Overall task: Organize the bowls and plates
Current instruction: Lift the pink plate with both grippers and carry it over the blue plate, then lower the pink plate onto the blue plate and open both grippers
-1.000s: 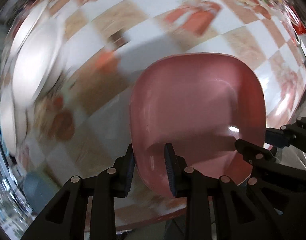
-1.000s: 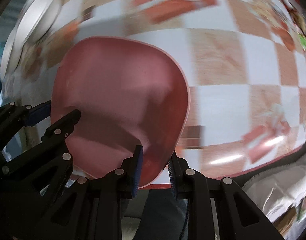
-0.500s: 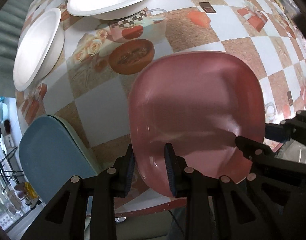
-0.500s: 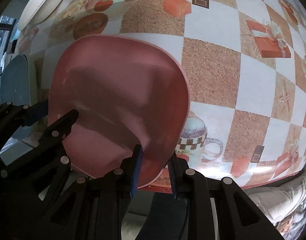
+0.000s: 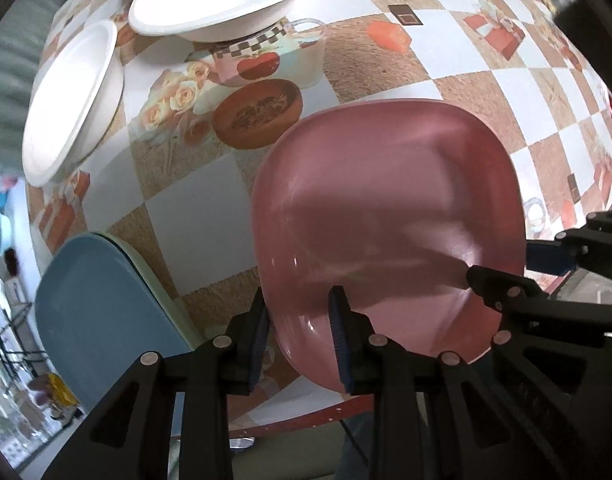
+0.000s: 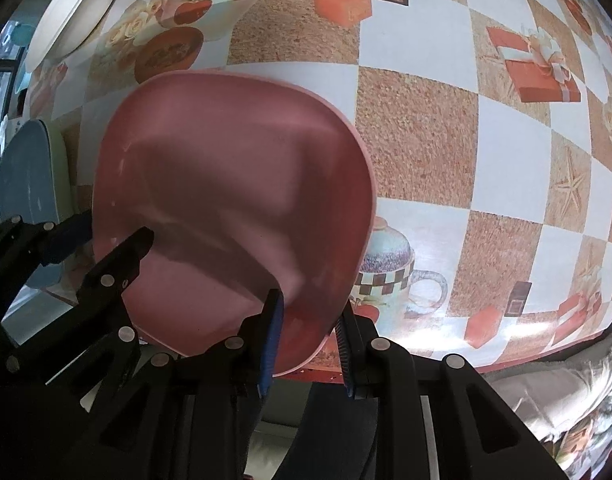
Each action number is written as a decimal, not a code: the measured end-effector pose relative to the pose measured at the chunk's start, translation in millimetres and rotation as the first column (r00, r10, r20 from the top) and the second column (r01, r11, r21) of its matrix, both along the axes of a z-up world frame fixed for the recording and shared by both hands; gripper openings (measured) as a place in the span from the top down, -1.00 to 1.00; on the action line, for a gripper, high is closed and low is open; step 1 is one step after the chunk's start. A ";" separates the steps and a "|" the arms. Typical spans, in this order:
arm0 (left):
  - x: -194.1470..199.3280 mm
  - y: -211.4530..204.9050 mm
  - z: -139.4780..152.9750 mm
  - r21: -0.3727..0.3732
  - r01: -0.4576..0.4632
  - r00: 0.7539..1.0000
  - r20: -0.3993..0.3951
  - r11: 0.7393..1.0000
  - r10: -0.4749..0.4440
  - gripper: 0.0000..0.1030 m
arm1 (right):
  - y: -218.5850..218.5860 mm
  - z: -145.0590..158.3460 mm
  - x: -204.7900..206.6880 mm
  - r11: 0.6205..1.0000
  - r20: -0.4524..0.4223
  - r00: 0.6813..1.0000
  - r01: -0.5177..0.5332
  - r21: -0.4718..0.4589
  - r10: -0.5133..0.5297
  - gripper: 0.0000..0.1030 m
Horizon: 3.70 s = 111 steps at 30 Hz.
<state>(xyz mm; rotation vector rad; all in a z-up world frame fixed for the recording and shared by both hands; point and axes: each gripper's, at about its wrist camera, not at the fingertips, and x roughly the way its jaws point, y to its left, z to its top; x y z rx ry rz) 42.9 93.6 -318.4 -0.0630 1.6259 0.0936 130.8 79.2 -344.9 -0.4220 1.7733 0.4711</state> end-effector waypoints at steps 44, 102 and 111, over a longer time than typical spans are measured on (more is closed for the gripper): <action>-13.3 21.4 -0.5 -0.070 0.020 1.000 0.016 0.997 -0.019 0.38 | -19.1 35.8 -3.3 0.999 0.042 0.998 0.045 0.017 -0.045 0.48; -121.0 205.7 68.2 -0.001 -0.450 0.879 0.177 0.893 0.443 0.31 | 171.1 77.1 -68.0 0.927 0.064 0.935 -0.354 0.121 0.349 0.48; -121.5 213.2 66.1 0.021 -0.476 0.862 0.210 0.879 0.462 -0.51 | 137.5 70.6 -36.4 0.967 0.046 0.975 -0.223 0.124 0.219 -0.58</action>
